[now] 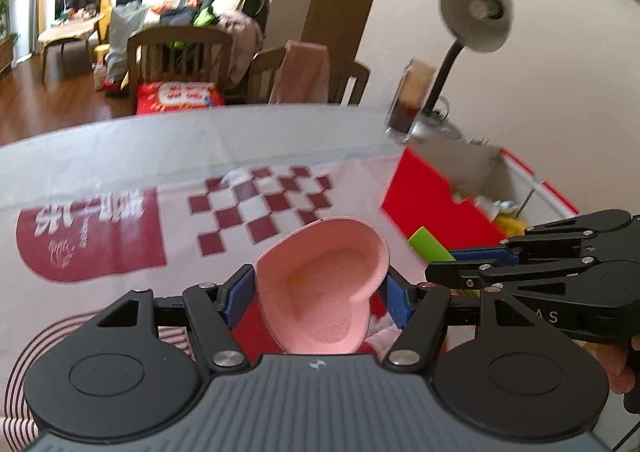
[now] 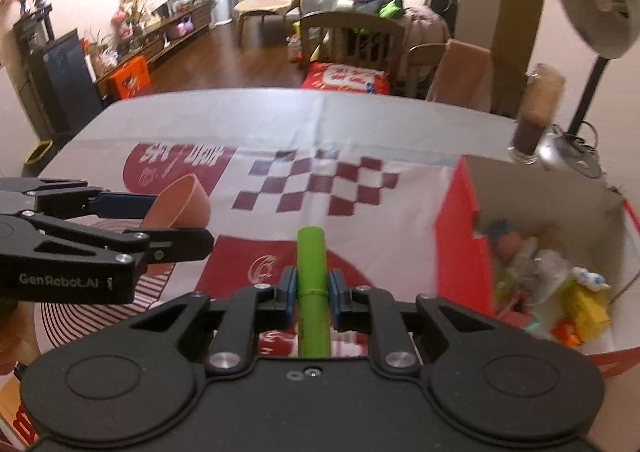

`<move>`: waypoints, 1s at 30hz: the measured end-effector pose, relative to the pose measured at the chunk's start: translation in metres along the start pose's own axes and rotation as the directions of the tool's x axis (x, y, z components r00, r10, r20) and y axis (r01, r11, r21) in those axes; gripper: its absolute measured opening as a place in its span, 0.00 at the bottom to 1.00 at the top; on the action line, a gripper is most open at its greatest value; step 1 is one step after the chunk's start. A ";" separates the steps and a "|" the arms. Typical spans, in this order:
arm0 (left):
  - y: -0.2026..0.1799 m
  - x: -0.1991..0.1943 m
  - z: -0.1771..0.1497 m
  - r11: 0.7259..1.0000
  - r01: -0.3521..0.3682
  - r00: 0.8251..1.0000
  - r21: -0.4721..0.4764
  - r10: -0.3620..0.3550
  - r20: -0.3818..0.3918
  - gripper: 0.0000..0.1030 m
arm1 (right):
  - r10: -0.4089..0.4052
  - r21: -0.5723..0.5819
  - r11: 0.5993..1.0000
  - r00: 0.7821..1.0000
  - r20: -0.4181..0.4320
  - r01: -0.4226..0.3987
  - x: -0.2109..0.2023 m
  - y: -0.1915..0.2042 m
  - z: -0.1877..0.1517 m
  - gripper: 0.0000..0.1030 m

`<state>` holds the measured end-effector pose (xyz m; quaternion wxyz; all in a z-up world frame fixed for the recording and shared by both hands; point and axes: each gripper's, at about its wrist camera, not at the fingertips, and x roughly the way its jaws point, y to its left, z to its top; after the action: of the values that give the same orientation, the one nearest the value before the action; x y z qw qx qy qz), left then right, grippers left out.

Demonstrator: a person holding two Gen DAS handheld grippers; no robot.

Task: Organize rigid objects
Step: 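Carry the scoop with left gripper while right gripper carries the green stick into the box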

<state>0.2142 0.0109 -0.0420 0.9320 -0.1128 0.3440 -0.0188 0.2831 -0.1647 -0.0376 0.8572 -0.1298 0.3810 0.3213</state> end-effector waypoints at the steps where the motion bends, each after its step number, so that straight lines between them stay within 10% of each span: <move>1: -0.006 -0.001 0.004 1.000 0.002 1.000 0.008 -0.002 0.009 0.65 | -0.004 0.006 1.000 1.000 0.011 0.004 -0.005 -0.005 0.001 0.15; 30: -0.190 0.107 0.064 0.982 0.043 0.999 0.186 -0.036 -0.041 0.65 | -0.212 0.307 0.936 0.971 0.112 0.169 -0.046 -0.259 -0.010 0.15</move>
<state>0.3452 -0.1733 -0.0205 0.9314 -0.0310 0.3557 -0.0714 0.4221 -0.3870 -0.0165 0.9193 -0.0132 0.3476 0.1843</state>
